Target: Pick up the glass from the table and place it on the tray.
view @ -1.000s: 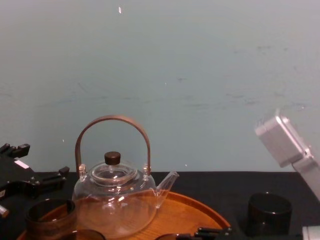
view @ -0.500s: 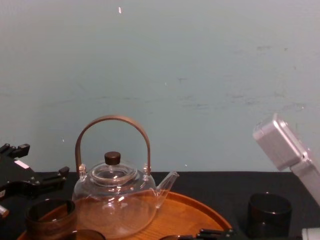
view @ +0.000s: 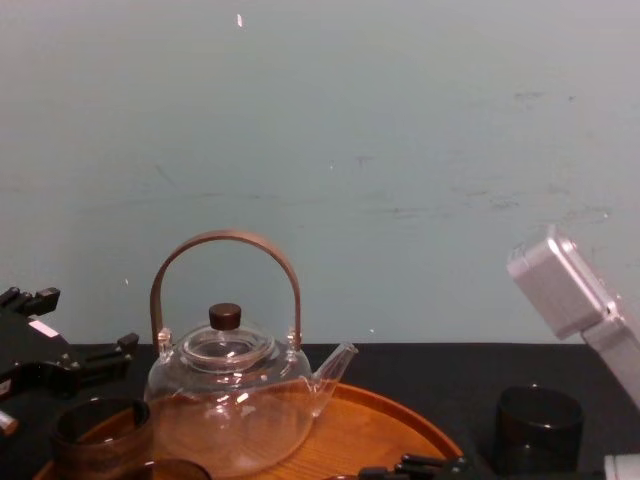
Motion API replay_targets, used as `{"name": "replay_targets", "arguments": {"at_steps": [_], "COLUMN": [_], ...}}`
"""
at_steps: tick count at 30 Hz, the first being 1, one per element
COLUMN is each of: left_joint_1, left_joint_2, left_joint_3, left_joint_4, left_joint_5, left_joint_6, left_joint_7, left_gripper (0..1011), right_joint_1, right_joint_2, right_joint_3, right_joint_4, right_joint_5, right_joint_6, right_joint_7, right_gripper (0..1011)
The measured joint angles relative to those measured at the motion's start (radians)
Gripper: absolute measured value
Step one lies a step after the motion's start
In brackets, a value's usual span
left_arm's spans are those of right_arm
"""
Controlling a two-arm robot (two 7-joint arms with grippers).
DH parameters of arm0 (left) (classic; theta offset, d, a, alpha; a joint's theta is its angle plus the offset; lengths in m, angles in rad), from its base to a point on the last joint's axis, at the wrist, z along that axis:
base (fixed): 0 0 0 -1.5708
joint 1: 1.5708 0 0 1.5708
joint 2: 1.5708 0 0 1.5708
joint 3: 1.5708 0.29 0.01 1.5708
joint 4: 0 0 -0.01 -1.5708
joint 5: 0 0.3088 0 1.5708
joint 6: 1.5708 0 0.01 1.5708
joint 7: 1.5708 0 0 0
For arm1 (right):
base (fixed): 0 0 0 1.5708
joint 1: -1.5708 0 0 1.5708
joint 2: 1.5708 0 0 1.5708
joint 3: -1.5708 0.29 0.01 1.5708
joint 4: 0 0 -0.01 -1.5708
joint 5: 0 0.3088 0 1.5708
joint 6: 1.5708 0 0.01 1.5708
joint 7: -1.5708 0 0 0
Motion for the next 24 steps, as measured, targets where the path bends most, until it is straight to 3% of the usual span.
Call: {"name": "replay_targets", "arguments": {"at_steps": [17, 24], "left_joint_1": [0.000, 0.000], "left_joint_2": [0.000, 0.000], "left_joint_3": [0.000, 0.000], "left_joint_4": [0.000, 0.000], "left_joint_5": [0.000, 0.000], "left_joint_6": [0.000, 0.000], "left_joint_7": [0.000, 0.000], "left_gripper": [1001, 1001], "right_joint_1": [-0.002, -0.033], "right_joint_2": [0.001, 0.033], "right_joint_3": [0.002, 0.028], "right_joint_4": [-0.001, -0.036], "right_joint_5": [0.006, 0.030], "right_joint_6": [-0.001, -0.002], "right_joint_7": [0.005, 0.010], "right_gripper": [1002, 1002]}}
